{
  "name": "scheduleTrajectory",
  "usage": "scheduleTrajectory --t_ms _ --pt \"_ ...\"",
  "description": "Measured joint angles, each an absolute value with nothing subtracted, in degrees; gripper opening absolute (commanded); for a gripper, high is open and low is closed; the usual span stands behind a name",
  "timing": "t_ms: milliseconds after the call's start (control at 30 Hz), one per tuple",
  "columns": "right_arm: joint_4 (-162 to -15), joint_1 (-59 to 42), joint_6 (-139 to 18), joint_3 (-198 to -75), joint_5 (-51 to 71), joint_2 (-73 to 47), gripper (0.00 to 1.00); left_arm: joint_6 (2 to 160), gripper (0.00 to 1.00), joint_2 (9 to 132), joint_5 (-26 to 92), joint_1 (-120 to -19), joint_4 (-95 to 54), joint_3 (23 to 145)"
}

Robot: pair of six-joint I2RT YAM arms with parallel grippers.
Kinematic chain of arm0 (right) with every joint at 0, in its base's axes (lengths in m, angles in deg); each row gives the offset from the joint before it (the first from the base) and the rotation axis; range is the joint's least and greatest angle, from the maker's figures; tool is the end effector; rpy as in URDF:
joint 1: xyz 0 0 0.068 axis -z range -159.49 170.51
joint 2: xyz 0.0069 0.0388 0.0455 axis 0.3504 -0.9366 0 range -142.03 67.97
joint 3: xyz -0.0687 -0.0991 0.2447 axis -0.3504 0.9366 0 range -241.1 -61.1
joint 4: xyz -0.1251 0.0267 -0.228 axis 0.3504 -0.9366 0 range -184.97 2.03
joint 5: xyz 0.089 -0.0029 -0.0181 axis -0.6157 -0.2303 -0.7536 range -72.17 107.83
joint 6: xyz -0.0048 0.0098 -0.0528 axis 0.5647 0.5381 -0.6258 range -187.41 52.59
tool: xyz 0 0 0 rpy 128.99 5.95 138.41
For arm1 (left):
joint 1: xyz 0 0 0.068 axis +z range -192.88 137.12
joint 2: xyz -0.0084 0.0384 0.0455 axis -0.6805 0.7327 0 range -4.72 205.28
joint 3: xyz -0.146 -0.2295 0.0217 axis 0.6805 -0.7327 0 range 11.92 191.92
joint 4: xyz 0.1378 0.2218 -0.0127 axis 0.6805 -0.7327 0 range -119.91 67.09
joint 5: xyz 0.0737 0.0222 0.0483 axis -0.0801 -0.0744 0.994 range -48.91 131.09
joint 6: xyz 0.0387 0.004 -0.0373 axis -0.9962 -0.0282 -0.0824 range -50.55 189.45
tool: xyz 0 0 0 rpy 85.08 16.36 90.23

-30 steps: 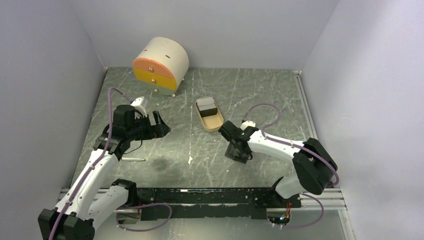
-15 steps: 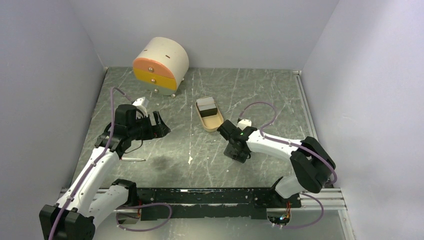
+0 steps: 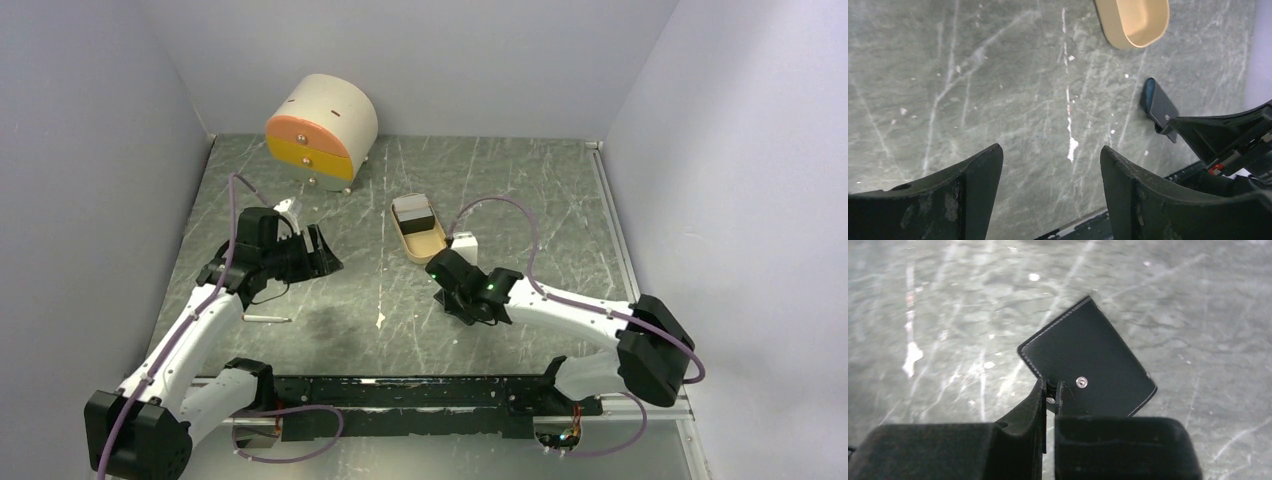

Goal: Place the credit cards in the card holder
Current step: Pick up the card holder from the center of the board.

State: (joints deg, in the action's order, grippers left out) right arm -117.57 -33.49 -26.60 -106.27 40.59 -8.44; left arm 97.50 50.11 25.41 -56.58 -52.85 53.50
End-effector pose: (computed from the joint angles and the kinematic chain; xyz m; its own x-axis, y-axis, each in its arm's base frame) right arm 0.1584 0.1947 0.2011 -0.8036 -0.0807 -0.5897 -0.1452 0.9874 0.0627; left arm 0.1910 -0.0566 0.2575 -0.7840 -0.2750 -0.5565 0.0576 0.8605 -0.5062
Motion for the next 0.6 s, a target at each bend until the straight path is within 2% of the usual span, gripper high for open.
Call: scheduleTrajectory --t_ms 267,600 --pt "-109.9 -38.73 -36.04 -106.35 37.07 -4.94 0.0 101.45 0.73 50.65 15.88 -56.6 -50.64 51.86" --pt "-103.41 -42.27 -48.93 -110.51 29.05 -4.92 0.0 102.31 0.71 53.19 14.96 -56.6 -52.04 53.39"
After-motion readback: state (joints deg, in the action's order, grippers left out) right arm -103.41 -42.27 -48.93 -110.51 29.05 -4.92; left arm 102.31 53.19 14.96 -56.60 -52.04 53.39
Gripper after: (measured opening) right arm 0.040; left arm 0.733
